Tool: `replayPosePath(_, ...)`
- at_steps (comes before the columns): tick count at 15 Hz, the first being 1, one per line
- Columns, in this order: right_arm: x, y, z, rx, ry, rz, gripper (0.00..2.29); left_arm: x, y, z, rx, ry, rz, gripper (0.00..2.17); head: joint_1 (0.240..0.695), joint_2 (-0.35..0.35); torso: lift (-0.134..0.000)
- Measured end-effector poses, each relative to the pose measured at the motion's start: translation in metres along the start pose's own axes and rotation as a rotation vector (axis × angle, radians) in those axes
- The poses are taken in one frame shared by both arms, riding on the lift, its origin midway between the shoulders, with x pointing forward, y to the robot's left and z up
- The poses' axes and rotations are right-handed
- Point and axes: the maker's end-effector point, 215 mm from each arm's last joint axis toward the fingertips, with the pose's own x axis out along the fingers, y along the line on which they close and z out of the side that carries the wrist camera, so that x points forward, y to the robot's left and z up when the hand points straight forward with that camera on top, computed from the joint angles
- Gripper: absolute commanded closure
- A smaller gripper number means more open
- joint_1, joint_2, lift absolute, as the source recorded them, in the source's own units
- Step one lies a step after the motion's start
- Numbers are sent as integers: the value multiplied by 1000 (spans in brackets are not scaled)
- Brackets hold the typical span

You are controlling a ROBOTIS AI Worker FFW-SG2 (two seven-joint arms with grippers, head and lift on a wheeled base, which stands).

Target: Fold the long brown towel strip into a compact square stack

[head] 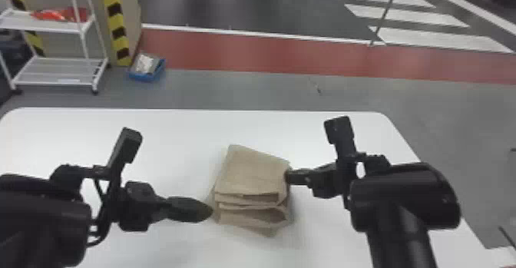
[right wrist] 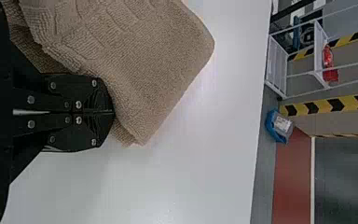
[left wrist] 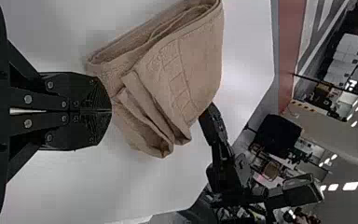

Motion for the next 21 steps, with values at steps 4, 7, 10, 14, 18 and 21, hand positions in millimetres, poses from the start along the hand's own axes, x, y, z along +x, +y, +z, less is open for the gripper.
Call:
replayPosePath(4,16,11,18,-75,-55,40,2213,1,-12,1,-19,-15,-33,2145,695,-176,-124)
replayPosePath(7,29,17,26,-128,-78,59,2213,3,-22,2,-37,-26,-63,2145,695,-168,-124)
replayPosePath(10,40,24,34,-155,-105,90,2213,5,-35,3,-48,-31,-94,2145,695,-162,-124)
replayPosePath(14,44,31,33,-161,-111,119,2209,10,-48,2,-52,-35,-117,2145,695,-163,-124)
replayPosePath(18,17,44,-6,-84,-42,132,2209,8,-54,2,-65,-44,-125,2145,695,-181,-124)
replayPosePath(21,-25,65,-25,3,-6,182,2206,7,-53,3,-63,-45,-124,2145,695,-191,-124)
